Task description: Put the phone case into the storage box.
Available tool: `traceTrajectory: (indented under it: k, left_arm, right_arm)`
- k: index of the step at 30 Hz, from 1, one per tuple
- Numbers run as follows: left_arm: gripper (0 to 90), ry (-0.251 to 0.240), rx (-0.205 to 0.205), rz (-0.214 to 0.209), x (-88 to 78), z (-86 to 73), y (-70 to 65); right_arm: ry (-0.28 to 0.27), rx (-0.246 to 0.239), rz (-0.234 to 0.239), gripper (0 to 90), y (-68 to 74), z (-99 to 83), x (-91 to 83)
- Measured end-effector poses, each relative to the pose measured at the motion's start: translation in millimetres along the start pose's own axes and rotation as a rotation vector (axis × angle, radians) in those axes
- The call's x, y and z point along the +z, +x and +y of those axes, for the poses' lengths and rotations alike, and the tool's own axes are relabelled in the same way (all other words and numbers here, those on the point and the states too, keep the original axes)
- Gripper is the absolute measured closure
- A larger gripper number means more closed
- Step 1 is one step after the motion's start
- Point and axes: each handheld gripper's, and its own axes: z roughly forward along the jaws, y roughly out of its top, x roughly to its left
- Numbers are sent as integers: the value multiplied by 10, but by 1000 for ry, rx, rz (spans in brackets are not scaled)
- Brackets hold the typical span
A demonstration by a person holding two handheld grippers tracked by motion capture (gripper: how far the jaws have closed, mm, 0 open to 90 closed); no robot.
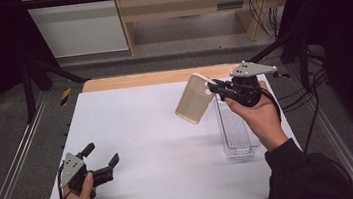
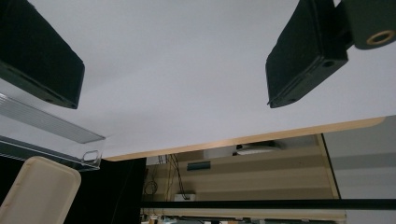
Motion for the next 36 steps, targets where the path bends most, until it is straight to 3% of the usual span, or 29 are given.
traceTrajectory:
  k: [14, 21, 36]
  left_arm:
    - [41, 9, -12, -9, 17, -22, 45]
    - [41, -3, -5, 3, 0, -10, 48]
    - [41, 5, -21, 1, 11, -23, 72]
  right_arm:
    - [7, -36, -6, 791, -143, 125, -72]
    - [6, -57, -8, 791, -130, 187, -143]
    - [5, -58, -36, 791, -280, 234, -286]
